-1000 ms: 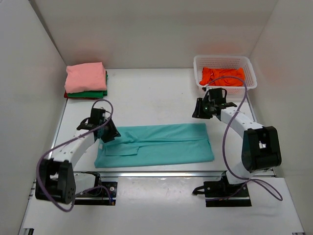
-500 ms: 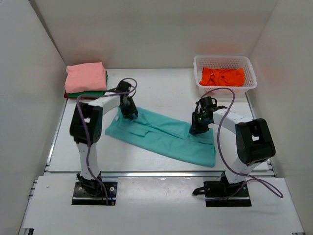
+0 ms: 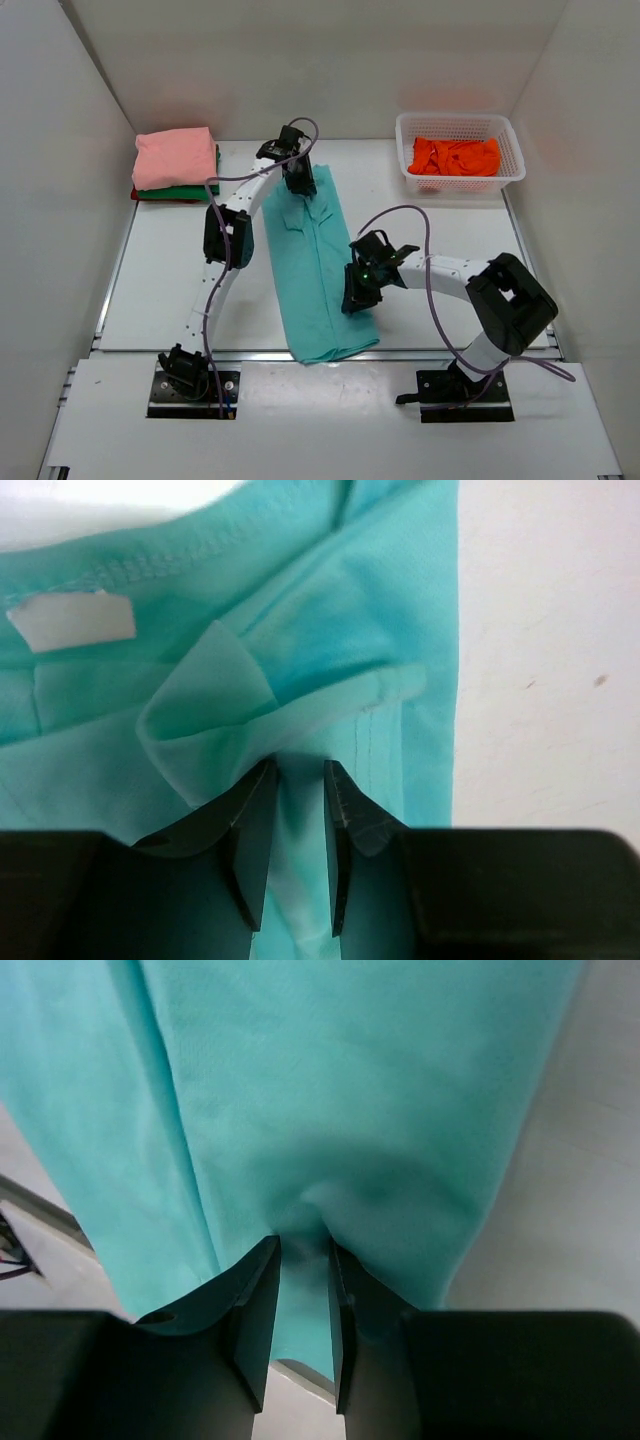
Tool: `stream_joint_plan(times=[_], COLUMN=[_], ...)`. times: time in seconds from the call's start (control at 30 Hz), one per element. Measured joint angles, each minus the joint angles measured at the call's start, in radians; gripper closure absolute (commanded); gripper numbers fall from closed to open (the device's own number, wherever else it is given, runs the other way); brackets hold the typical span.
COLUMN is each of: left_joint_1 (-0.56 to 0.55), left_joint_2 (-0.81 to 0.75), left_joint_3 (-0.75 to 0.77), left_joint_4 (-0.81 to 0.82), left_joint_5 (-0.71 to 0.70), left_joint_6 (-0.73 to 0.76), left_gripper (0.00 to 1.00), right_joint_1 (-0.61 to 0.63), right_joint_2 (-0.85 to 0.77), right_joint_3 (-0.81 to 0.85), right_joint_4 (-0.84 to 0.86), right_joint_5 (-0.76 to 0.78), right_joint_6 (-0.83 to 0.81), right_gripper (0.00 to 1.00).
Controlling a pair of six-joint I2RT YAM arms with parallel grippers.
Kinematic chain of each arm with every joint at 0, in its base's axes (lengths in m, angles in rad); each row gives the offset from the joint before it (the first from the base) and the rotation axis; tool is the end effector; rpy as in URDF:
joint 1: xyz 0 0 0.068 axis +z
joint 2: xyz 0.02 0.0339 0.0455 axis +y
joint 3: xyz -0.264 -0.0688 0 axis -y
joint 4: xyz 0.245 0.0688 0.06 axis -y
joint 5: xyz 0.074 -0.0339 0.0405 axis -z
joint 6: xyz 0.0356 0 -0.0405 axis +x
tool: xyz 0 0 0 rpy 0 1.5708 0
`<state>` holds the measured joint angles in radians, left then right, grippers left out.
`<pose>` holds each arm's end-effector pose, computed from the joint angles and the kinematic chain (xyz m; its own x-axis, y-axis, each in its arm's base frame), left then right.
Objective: Fold and stack the t-shirts
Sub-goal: Rotate the tshirt 90 degrees, then grab the bottom of the folded rectangular tshirt with both arms
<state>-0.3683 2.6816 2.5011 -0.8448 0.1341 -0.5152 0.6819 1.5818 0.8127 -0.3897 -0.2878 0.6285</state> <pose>0.5254 -0.2079 0.1523 -0.9017 -0.1754 -0.3952 -0.0262 0.9345 -0.3551 0.2141 0.1868 0.1511 -0.9827 -0.0716 -0.1710 -0.1420 0.8838 0.4458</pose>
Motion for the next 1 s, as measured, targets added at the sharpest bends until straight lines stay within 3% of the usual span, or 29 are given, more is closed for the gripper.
stream_joint_plan(times=[0.13, 0.27, 0.43, 0.5, 0.6, 0.7, 0.73, 0.8, 0.87, 0.9, 0.97, 1.0], left_joint_1=[0.016, 0.042, 0.078, 0.09, 0.108, 0.121, 0.123, 0.122, 0.111, 0.101, 0.079, 0.065], left_joint_2=[0.11, 0.079, 0.13, 0.138, 0.095, -0.057, -0.13, -0.315, -0.565, -0.713, -0.99, -1.134], left_joint_3=[0.181, 0.085, 0.155, 0.165, 0.111, -0.063, -0.137, -0.309, -0.577, -0.728, -1.036, -1.189], left_joint_4=[-0.005, 0.095, 0.161, 0.193, 0.29, 0.348, 0.351, 0.33, 0.335, 0.336, 0.377, 0.374], left_joint_5=[0.081, 0.166, 0.242, 0.28, 0.341, 0.399, 0.41, 0.409, 0.384, 0.373, 0.355, 0.343], left_joint_6=[-0.005, -0.038, -0.086, -0.114, -0.175, -0.215, -0.213, -0.183, -0.134, -0.116, -0.096, -0.091], left_gripper=[0.63, 0.6, 0.57, 0.51, 0.47, 0.44, 0.45, 0.75, 0.82, 0.76, 0.52, 0.55], right_joint_1=[0.047, 0.061, 0.052, 0.042, 0.033, 0.031, 0.031, 0.023, 0.005, -0.01, -0.044, -0.056], right_joint_2=[0.058, 0.142, 0.214, 0.219, 0.195, 0.126, 0.093, 0.01, -0.079, -0.121, -0.182, -0.203], right_joint_3=[0.04, 0.131, 0.237, 0.266, 0.284, 0.284, 0.284, 0.267, 0.232, 0.209, 0.154, 0.122], right_joint_4=[0.063, 0.083, 0.062, 0.038, 0.003, -0.047, -0.063, -0.076, -0.094, -0.102, -0.117, -0.122], right_joint_5=[-0.027, -0.039, -0.018, 0.012, 0.048, 0.075, 0.083, 0.089, 0.09, 0.09, 0.087, 0.082], right_joint_6=[0.019, 0.0, -0.067, -0.106, -0.151, -0.183, -0.19, -0.207, -0.214, -0.216, -0.222, -0.225], right_gripper=[0.75, 0.76, 0.76, 0.76, 0.67, 0.46, 0.43, 0.41, 0.37, 0.37, 0.36, 0.37])
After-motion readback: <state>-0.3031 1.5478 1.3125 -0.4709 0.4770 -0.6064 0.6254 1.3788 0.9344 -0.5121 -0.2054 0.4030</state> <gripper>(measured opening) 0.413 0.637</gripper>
